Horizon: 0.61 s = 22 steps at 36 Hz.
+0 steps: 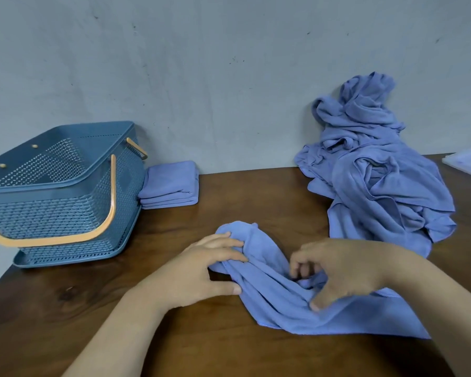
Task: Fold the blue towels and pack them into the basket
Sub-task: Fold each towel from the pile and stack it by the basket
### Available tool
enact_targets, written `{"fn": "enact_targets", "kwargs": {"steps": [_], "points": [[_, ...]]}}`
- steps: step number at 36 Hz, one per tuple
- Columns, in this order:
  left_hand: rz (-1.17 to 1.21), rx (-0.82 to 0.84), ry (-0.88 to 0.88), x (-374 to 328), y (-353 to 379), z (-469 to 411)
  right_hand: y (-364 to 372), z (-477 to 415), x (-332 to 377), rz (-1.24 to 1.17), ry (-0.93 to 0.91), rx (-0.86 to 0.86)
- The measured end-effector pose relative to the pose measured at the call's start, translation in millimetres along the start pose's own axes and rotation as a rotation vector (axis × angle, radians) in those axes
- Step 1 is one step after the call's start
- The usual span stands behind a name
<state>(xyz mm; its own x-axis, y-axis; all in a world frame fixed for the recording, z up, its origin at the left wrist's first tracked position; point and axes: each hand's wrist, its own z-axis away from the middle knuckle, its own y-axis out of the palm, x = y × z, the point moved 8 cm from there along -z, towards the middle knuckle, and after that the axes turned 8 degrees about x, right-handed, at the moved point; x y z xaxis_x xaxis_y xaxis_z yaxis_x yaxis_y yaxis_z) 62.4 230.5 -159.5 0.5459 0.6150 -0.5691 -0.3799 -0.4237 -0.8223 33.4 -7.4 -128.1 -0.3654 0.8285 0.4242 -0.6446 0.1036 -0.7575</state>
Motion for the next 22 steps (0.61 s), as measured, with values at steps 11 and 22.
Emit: {"fn": "enact_targets", "kwargs": {"steps": [11,22], "points": [[0.344,-0.393,-0.039,15.4,-32.5,5.3,-59.2,6.8,6.9,-0.712,-0.155,-0.297],[1.117,-0.646,-0.425,54.0,-12.9,8.2,-92.7,-69.7,-19.8,-1.639,-0.269,-0.536]]}}
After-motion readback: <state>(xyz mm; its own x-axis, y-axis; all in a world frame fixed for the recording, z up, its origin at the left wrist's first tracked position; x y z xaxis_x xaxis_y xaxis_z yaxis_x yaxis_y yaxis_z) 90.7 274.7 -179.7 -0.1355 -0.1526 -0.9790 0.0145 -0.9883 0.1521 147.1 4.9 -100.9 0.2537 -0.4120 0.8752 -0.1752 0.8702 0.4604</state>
